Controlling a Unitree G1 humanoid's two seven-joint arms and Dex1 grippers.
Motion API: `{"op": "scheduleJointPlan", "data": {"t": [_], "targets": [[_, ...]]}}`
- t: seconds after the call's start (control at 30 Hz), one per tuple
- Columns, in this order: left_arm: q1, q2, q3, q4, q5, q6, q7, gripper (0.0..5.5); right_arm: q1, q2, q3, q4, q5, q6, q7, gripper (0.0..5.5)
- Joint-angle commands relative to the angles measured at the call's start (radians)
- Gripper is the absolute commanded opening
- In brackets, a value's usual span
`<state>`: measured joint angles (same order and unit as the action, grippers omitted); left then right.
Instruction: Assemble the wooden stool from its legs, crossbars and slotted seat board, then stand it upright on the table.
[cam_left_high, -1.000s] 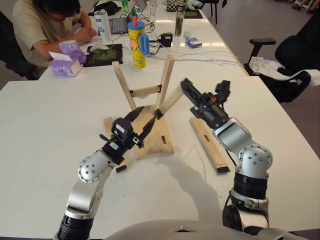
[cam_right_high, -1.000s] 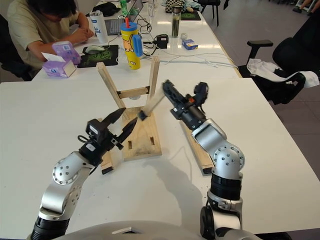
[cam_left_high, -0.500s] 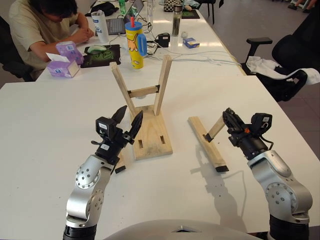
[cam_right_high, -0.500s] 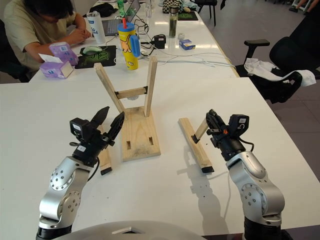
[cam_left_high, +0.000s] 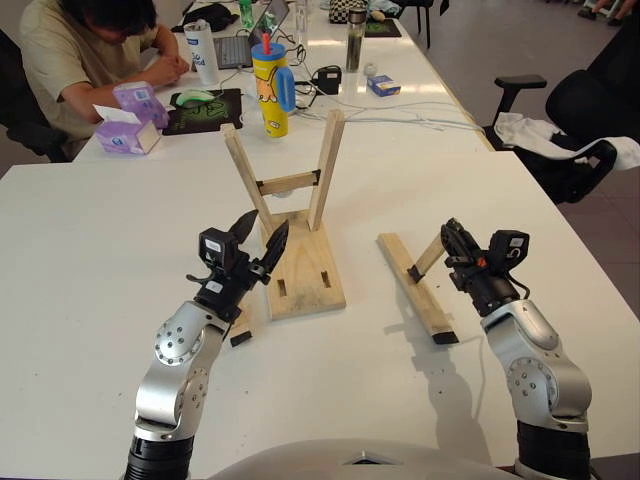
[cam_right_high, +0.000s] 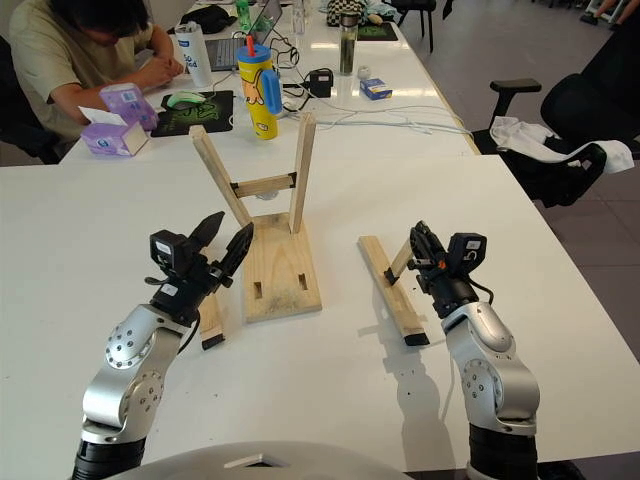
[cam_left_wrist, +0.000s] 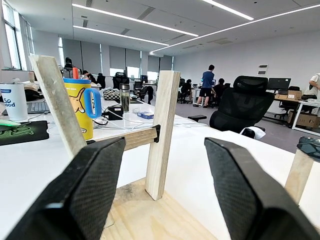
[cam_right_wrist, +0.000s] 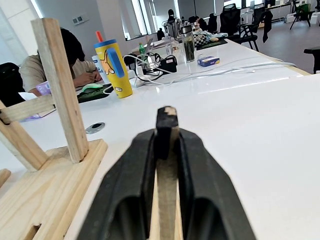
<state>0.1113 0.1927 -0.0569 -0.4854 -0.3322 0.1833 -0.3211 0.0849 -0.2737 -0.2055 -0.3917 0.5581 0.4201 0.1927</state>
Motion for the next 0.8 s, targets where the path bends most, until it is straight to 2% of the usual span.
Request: {"op": "scheduleJointPlan", "data": {"t": [0.03, 0.47, 0.57, 0.8], "targets": [[-0.012, 0.007, -0.006, 0.010, 0.007, 0.009, -0.009, 2.92, 0.010, 0.012, 0.002, 0.030, -0.025, -0.014, 0.008, 0.44], [-0.020, 0.012, -0.002, 0.019, 0.006, 0.011, -0.021, 2.92, 0.056, 0.043, 0.068, 0.119, -0.115, -0.116, 0.052, 0.44], [-0.014, 0.013, -0.001, 0.016, 0.007, 0.013, -0.019, 2.92, 0.146, 0.039, 0.152, 0.130, -0.226, -0.175, 0.047, 0.44], [-0.019, 0.012, -0.002, 0.027, 0.013, 0.006, -0.017, 2.92, 0.107, 0.028, 0.184, 0.159, -0.298, -0.188, 0.042, 0.44]]}}
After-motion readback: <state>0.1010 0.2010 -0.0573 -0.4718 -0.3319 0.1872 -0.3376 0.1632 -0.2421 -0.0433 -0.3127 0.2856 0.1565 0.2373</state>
